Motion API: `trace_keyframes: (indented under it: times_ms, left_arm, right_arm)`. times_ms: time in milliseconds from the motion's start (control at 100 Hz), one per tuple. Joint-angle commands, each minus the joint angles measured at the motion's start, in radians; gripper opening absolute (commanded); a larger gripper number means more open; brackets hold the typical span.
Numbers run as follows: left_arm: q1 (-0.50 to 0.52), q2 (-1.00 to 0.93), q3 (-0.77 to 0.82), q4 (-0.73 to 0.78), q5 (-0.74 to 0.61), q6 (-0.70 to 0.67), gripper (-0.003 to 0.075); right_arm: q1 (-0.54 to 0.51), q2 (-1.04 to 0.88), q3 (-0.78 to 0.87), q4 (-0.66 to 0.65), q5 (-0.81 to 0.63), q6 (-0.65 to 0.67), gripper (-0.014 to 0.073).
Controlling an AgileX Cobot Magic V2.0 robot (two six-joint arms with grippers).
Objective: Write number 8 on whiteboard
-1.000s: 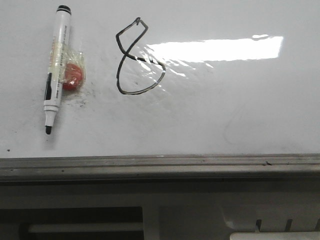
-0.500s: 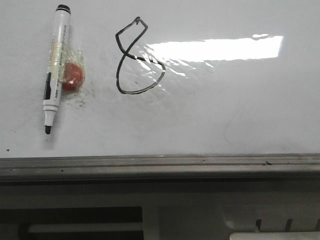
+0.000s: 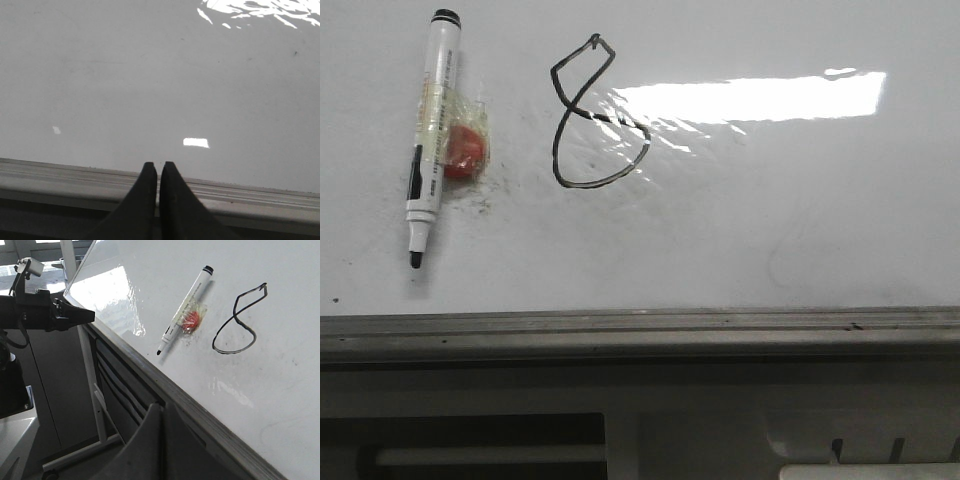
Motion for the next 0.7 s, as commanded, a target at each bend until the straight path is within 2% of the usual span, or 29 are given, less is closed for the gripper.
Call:
trace_keyframes:
  times_ms: [0,270,390,460,530,610,690]
  left_arm:
    - [0.002,-0.031,0.033,-0.011,-0.045,-0.011,-0.0020]
    - [0.002,-0.031,0.033,-0.011,-0.045,-0.011,-0.0020]
    - [0.002,-0.031,0.033,-0.011,-0.045,-0.011,-0.0020]
    - [0.002,-0.031,0.033,-0.011,-0.045,-0.011,-0.0020]
    - [0.002,-0.031,0.033,-0.011,-0.045,-0.011,-0.0020]
    - [0.002,-0.031,0.033,-0.011,-0.045,-0.011,-0.0020]
    - [0.002,-0.031,0.033,-0.011,-0.045,-0.011,-0.0020]
  right_arm:
    - [-0.001,0.002,-0.026,-0.007,-0.071,-0.009,-0.0063]
    - [-0.003,0.002,-0.026,-0.003,-0.070,-0.009,-0.0063]
    - [-0.061,0.002,-0.024,0.045,-0.098,-0.009,-0.0063]
    - [-0.138,0.002,-0.011,0.058,-0.173,-0.009,-0.0063]
    - [-0.241,0.002,0.019,0.058,-0.315,-0.009,-0.0063]
    - [-0.384,0.001,0.065,0.060,-0.501,-0.009,-0.0063]
    - [-0.516,0.000,0.101,0.060,-0.603,-0.009,-0.0063]
